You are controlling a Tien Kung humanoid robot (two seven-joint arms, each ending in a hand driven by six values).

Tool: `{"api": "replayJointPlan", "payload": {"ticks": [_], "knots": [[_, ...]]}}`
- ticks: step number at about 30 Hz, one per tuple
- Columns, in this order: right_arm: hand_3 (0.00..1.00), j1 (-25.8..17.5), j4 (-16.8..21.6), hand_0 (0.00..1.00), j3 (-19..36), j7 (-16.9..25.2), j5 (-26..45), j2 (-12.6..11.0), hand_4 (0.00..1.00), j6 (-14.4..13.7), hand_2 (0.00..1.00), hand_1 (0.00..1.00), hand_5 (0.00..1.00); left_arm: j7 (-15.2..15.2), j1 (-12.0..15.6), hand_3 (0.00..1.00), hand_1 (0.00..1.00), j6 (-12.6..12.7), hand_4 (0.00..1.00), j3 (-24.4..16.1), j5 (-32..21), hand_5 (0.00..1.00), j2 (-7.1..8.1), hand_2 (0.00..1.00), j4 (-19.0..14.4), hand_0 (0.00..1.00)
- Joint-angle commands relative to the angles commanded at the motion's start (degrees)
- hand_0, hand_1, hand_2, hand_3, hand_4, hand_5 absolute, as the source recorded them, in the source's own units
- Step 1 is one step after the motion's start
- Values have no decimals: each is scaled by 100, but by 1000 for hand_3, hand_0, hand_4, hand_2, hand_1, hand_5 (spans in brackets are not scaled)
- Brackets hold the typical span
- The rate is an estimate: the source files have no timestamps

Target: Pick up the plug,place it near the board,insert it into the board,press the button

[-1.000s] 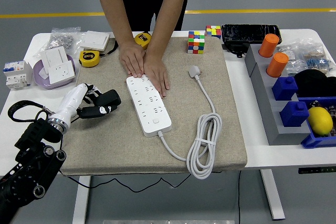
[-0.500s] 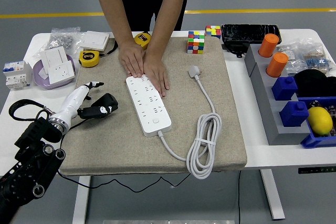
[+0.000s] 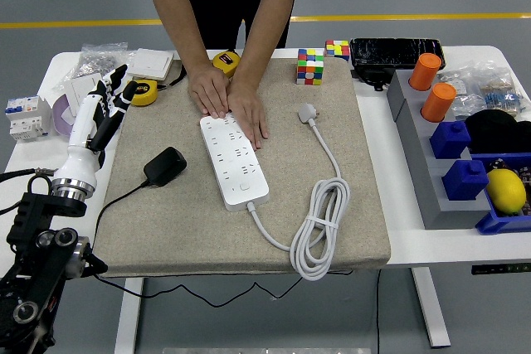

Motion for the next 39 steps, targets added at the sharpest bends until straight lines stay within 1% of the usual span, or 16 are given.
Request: {"api": "replayJointPlan", "payload": {"ticks": [1,2,4,6,7,8,13,14,17,18,20,25,26,31,32,39], "knots": [[754,0,0,798,2,0,-1,2,998,0,715,706,998,-18,32,927,998,-42,998,-30,-223,899,-10,976,-37,904],[753,-3,0,798,8,-1,-5,4,998,0,715,706,998,-28,88,906,946,-148,998,-92,-484,992,-24,926,-83,852],[753,-6,0,798,18,-3,-14,6,998,1,715,706,998,-34,154,906,946,-311,998,-183,-968,992,-38,926,-113,852],[753,-5,0,798,33,-7,-26,8,998,1,715,706,998,-29,201,906,946,-402,998,-274,-1418,992,-47,926,-112,852],[753,-5,0,798,37,-8,-28,9,998,2,715,706,998,-24,217,906,946,-427,998,-310,-1642,992,-50,926,-108,852],[754,-5,0,799,39,-8,-29,9,998,2,715,706,998,-21,226,828,833,-440,998,-330,-1865,998,-52,824,-106,790],[754,-1,0,799,15,-3,-4,9,998,0,715,706,998,2,266,828,833,-478,998,-444,-3094,998,-73,824,-65,790],[753,-1,0,798,12,-2,-1,9,998,0,715,706,998,12,268,769,797,-486,998,-442,-3355,998,-78,774,-60,759],[753,-2,0,798,11,-3,-3,8,998,0,715,706,998,27,266,769,797,-494,998,-432,-4030,998,-86,774,-54,759],[753,-3,0,798,11,-3,-4,7,998,0,715,706,998,32,265,769,797,-495,998,-429,-4152,998,-88,774,-51,759],[753,-7,0,798,15,-7,-13,4,998,0,715,705,998,53,260,759,776,-497,998,-427,-4183,998,-90,748,-37,751],[753,-16,0,798,32,-16,-47,3,998,2,715,705,998,104,266,759,776,-477,998,-448,-4090,998,-90,748,-10,751],[754,-17,0,798,34,-18,-53,3,998,3,715,705,998,109,267,743,732,-473,998,-451,-4083,957,-91,704,-10,730],[754,-10,0,798,17,-14,-44,7,998,2,715,705,998,138,269,743,732,-444,998,-440,-4056,957,-85,704,1,730],[753,-8,0,799,6,-11,-36,6,998,1,715,706,998,142,271,728,691,-438,998,-434,-4057,900,-85,666,4,718],[754,-18,0,797,-2,-9,-36,8,998,2,715,706,997,178,289,726,681,-419,998,-394,-4014,889,-86,658,12,713]]}}
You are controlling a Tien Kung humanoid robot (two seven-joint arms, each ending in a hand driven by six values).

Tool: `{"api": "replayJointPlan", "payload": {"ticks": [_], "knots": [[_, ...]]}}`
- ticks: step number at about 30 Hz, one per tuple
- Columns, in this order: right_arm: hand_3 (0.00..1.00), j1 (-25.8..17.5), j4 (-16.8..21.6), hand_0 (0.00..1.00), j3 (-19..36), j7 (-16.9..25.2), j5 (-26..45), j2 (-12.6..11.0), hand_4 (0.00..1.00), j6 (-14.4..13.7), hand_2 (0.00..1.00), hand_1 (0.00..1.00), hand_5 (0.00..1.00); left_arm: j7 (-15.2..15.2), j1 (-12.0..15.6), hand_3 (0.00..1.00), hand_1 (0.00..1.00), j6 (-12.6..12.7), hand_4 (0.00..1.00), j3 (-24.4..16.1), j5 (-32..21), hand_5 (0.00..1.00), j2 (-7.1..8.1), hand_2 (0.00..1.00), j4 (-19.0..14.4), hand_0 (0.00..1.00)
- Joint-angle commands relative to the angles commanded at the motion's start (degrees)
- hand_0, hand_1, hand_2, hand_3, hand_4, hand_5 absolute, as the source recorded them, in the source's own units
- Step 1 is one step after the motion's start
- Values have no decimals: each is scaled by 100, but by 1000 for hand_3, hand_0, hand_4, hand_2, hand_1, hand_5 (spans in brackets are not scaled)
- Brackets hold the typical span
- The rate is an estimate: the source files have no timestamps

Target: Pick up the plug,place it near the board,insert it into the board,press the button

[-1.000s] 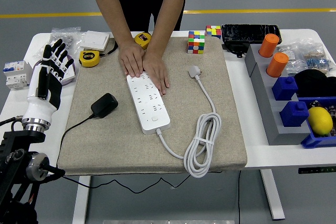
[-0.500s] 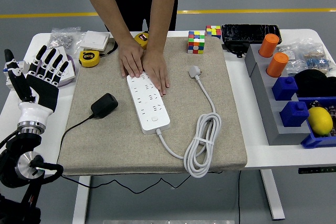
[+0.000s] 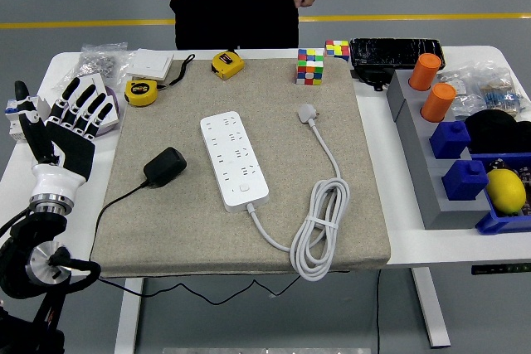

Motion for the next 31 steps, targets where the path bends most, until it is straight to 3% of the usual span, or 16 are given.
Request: {"api": "replayJointPlan", "payload": {"ticks": [22,31], "knots": [[753,0,0,798,42,3,-19,8,998,3,715,706,991,123,-26,723,673,25,998,-1,351,844,7,653,13,703],[753,6,0,798,45,1,-32,5,998,6,715,706,991,191,-38,720,674,32,998,-7,788,834,12,653,-7,697]]}}
